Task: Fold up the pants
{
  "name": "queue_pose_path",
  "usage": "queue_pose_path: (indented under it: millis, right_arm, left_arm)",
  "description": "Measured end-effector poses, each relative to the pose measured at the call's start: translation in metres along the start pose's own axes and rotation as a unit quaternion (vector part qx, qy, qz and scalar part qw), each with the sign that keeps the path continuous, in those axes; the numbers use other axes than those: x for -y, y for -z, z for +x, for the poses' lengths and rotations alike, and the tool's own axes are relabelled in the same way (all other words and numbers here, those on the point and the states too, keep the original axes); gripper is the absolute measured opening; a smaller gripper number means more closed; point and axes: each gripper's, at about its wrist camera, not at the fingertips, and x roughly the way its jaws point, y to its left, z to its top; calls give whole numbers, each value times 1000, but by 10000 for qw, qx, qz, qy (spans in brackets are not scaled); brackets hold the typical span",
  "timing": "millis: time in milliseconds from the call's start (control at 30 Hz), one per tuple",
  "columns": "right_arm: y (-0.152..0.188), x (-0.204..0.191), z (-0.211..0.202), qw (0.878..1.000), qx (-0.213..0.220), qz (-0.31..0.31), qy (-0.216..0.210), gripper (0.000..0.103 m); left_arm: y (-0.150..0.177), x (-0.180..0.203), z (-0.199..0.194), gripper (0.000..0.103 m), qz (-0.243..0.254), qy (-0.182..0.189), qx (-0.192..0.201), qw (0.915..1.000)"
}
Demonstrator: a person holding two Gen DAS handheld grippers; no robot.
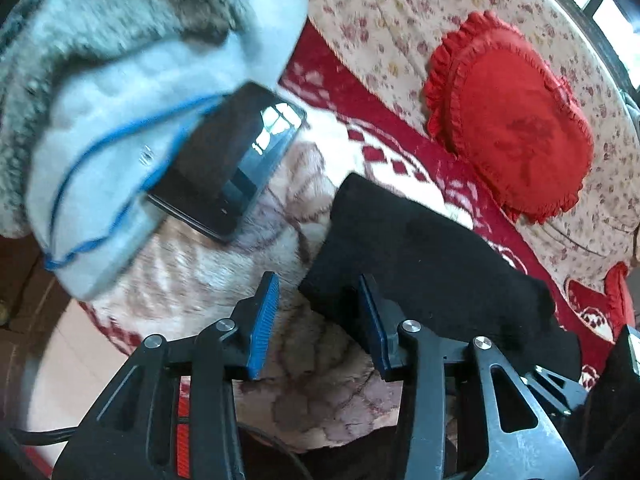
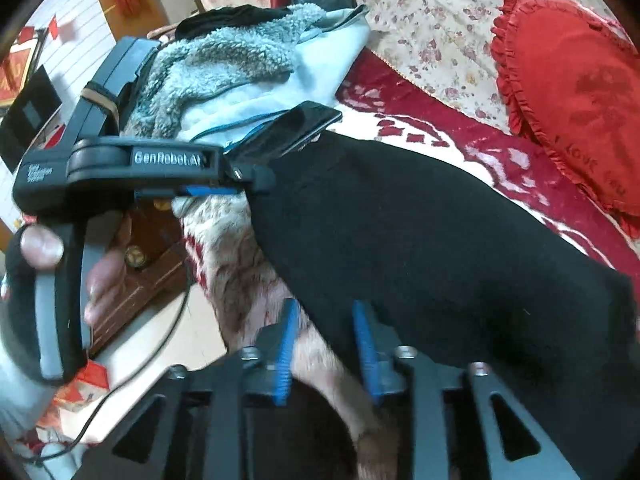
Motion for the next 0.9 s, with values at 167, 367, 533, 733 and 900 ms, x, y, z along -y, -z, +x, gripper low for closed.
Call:
queue_pose_path:
  millis: [167,367,533,733,900]
  right_arm:
    - [20,25,-45,9982,229,476,289,30]
    - [57,95,-83,9847,36,1347,1104,30]
    - [103,162,-116,9628,56,2618,661,30]
    - [168,190,-194,9396,433,3175,1206,30]
    - [228,207,-230,9076,741,3870,1447,30]
  left_arm:
    - [5,18,-21,40,256,38,191,9995]
    - [19,73,-14,44,759,345,13,9965]
    - [43,130,14,44,1322,497,-468,9889]
    - [67,194,25,47,1883,778,-671,9767]
    - [81,235,40,52,2125,943,-868,9687]
